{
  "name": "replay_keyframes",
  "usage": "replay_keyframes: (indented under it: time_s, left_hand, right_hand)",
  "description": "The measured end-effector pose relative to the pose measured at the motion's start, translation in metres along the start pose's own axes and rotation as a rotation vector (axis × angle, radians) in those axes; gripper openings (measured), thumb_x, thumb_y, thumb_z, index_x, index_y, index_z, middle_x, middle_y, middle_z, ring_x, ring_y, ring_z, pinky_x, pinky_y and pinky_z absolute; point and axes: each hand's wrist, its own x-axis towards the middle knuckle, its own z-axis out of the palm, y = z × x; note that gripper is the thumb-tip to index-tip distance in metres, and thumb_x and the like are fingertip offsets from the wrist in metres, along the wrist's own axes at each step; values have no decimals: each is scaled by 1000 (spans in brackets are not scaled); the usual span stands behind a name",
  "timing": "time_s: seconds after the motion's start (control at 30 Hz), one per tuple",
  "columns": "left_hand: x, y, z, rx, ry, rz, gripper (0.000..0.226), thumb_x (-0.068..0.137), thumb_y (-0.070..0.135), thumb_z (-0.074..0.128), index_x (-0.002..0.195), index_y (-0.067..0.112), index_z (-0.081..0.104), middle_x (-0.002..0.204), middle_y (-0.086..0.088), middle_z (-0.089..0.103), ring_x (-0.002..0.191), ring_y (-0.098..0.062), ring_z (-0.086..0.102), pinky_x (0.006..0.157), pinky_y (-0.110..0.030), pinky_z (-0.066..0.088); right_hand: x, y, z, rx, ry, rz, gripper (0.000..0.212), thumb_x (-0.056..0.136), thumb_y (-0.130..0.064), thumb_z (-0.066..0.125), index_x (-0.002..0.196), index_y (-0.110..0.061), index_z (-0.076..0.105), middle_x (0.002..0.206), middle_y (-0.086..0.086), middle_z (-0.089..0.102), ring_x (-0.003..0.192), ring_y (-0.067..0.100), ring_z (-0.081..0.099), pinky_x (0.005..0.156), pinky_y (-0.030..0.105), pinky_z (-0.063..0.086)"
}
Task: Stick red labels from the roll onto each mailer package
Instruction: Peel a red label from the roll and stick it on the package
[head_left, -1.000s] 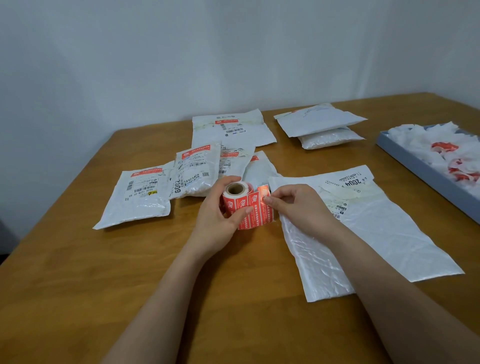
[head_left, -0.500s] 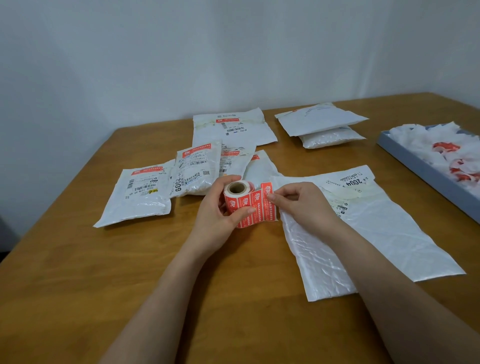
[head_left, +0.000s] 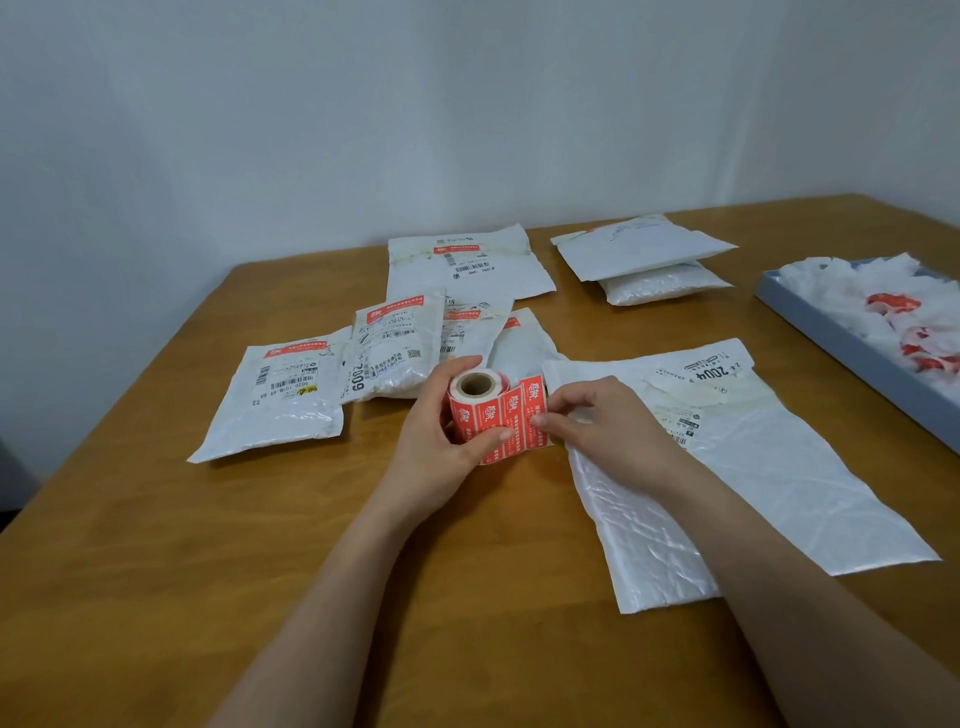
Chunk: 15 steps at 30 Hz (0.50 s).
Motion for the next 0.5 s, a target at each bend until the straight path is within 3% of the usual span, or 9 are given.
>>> replay_keyframes:
  time_s: [0.2, 0.5]
  left_hand:
    - [1, -3, 2, -37, 21, -14, 72, 77, 17, 80, 133, 38, 40, 126, 16, 50, 114, -4, 56, 85, -25, 56]
    - [2, 0, 2, -28, 0, -37, 47, 79, 18, 77, 113, 38, 51, 111, 13, 61, 103, 2, 60, 77, -16, 53]
  right_hand:
    - [1, 3, 1, -22, 18, -2, 16, 90, -31, 65, 90, -17, 71, 93, -5, 70, 89, 6, 64, 79, 19, 50]
    - [1, 0, 1, -46, 15, 59, 20, 90, -33, 64, 87, -14, 70, 91, -3, 70, 85, 7, 65, 73, 18, 49]
